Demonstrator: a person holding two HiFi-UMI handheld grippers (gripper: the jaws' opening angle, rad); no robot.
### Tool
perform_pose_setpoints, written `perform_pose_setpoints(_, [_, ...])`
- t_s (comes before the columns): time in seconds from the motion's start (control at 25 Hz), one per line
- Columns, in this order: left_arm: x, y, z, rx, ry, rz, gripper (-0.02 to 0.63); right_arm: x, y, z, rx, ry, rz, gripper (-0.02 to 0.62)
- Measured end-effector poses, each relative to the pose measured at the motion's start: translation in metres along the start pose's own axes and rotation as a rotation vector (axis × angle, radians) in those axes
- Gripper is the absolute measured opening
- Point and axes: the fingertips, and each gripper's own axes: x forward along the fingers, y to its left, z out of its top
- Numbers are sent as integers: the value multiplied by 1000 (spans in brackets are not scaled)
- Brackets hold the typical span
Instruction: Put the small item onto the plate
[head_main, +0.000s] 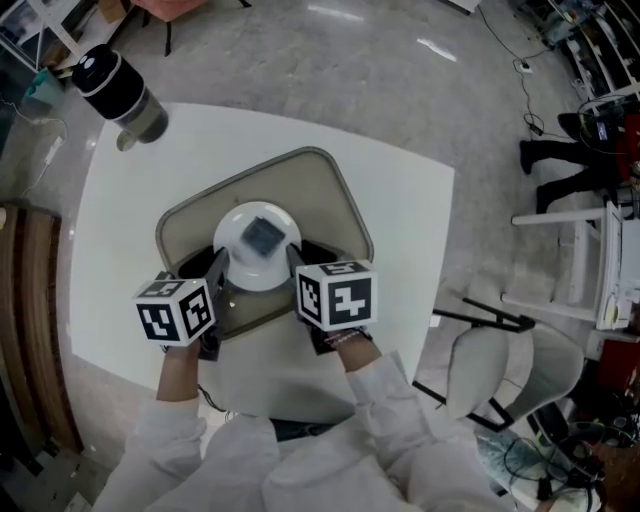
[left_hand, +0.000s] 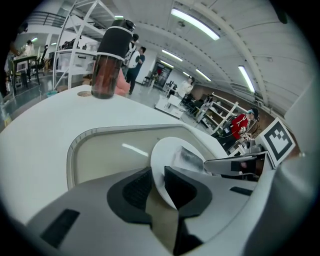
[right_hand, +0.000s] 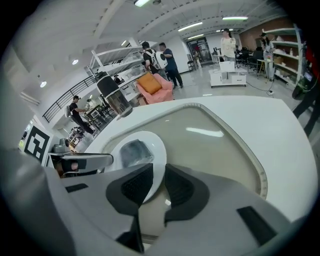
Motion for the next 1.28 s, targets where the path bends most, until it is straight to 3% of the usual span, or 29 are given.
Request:
perform_pose_setpoints(0.16, [-1,-2,-1,55,5,9,71,-2,1,-1,-40,-3,2,75])
perform_pose_setpoints(0.4, [-9,6,4,189,-8,89,92,-7,3,0,-123,-18,-25,75])
perform_pose_setpoints(0.68, [-34,-5,6,172,-68,102,92,-30,12,0,-136,-68,6,75])
perform_pose_setpoints(0.88, [-58,-41,-8,178,-118,112,91,-68,17,-4,-159,-131,60,75])
perform_pose_setpoints(1.28, [-121,-134,-42,181,-278,63,76,-162,55,-19,-240,-266,268,63])
